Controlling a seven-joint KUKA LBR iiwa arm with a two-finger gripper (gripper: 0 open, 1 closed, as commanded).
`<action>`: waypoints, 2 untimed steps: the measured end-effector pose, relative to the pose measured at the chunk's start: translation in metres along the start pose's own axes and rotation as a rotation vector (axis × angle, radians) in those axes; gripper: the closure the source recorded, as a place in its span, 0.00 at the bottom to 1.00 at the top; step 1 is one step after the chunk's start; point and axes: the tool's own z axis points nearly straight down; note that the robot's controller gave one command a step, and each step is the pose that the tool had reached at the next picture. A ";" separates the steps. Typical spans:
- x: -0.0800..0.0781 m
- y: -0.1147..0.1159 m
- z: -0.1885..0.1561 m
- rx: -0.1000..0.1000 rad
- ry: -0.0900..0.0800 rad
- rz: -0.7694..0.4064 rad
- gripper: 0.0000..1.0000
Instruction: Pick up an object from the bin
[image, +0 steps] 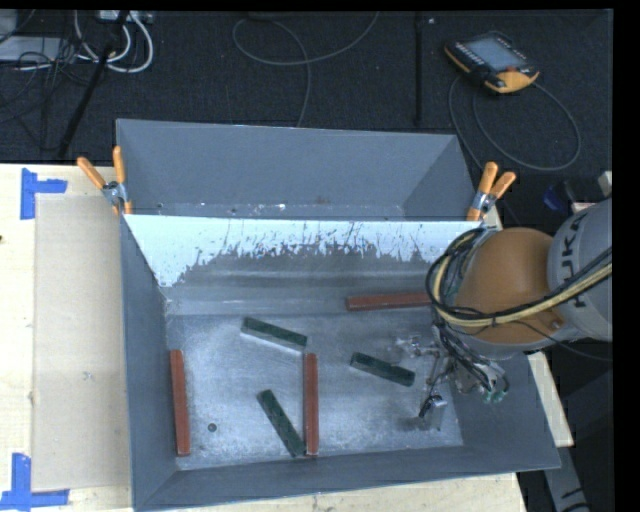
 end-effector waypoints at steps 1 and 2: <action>-0.053 0.023 0.012 -0.001 0.000 0.024 1.00; -0.053 0.024 0.012 -0.001 0.000 0.024 1.00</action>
Offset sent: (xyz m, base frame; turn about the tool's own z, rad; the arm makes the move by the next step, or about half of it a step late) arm 0.0000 0.0000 0.0000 0.0000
